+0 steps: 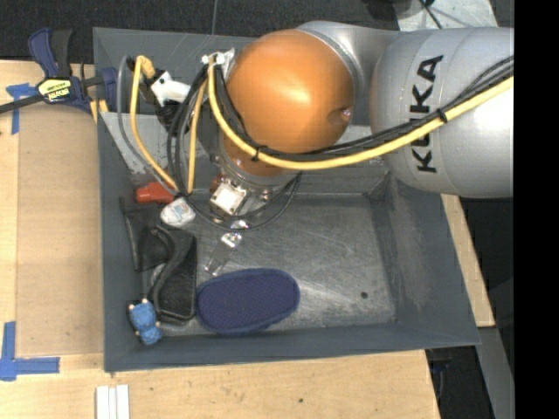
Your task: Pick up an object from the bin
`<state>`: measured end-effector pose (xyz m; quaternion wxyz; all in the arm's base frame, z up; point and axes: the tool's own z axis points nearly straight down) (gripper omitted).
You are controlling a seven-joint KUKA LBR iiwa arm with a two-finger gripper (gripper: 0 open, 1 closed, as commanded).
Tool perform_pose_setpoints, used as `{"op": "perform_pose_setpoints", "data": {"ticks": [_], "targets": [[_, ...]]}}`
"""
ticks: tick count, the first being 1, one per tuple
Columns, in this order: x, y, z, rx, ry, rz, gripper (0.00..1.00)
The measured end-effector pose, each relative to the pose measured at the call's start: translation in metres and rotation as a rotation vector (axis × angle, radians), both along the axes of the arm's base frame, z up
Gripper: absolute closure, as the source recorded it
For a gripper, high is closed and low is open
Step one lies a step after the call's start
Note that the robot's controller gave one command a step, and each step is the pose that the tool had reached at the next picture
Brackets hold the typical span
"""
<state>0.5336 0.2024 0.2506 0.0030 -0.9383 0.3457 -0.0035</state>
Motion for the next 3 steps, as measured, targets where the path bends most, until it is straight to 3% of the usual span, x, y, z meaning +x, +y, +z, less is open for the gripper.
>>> {"op": "perform_pose_setpoints", "data": {"ticks": [1,2,3], "targets": [[-0.006,0.029,-0.138,-0.002,0.011,0.293,0.00],[-0.041,-0.038,-0.174,0.006,-0.019,0.457,0.00],[-0.043,-0.037,-0.175,0.004,-0.012,0.460,1.00]]}}
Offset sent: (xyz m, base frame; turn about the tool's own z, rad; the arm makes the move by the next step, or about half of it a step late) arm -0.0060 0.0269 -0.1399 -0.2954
